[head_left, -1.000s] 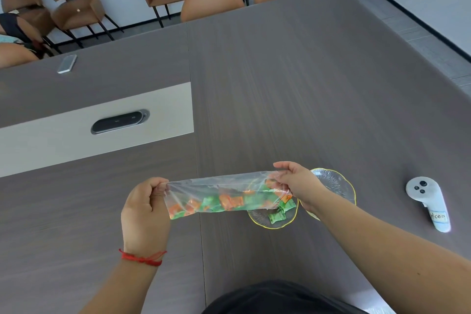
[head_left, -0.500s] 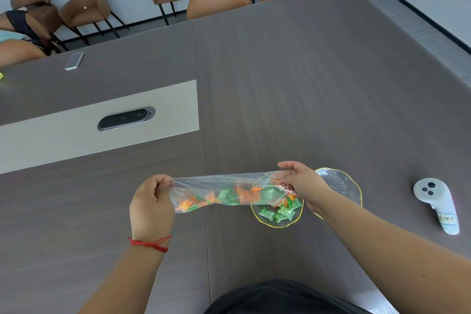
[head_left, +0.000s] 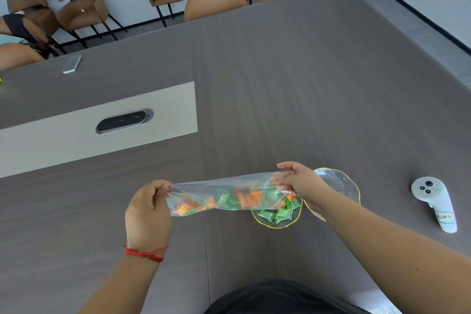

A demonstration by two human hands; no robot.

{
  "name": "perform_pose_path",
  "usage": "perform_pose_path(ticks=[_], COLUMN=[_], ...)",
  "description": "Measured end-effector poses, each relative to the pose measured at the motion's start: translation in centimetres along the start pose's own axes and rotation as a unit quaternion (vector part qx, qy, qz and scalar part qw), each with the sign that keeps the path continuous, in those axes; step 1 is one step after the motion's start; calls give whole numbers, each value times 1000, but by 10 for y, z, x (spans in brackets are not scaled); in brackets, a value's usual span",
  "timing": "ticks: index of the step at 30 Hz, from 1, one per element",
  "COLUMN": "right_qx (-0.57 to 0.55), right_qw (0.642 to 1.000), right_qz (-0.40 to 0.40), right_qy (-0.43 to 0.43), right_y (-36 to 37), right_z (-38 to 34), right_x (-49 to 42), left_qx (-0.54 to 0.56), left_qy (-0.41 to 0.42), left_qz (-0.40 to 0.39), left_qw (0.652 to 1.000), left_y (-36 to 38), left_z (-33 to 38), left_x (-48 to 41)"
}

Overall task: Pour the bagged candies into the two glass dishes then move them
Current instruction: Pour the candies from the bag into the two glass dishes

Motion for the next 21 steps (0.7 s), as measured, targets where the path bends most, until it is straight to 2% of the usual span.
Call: perform_pose_path(ticks=[9, 13, 21], right_qx=[-1, -6, -15], right_qw=[1000, 999, 1000], right_qz=[-6, -43, -19], right_qy=[7, 6, 16], right_y=[-13, -13, -3], right_z=[4, 0, -4], right_x=[5, 7, 4], left_qx=[7, 3, -3], left_qy=[38, 40, 86], left_qz=[-30, 0, 51], left_qw=[999, 999, 995], left_y=[9, 0, 0], left_z=[11, 8, 11], left_x=[10, 6, 13])
Point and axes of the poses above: each hand's wrist, its own x-axis away from the middle knuckle, its own y-axis out of the palm, z = x × y, the point moved 3 cm from there along -x, towards the middle knuckle
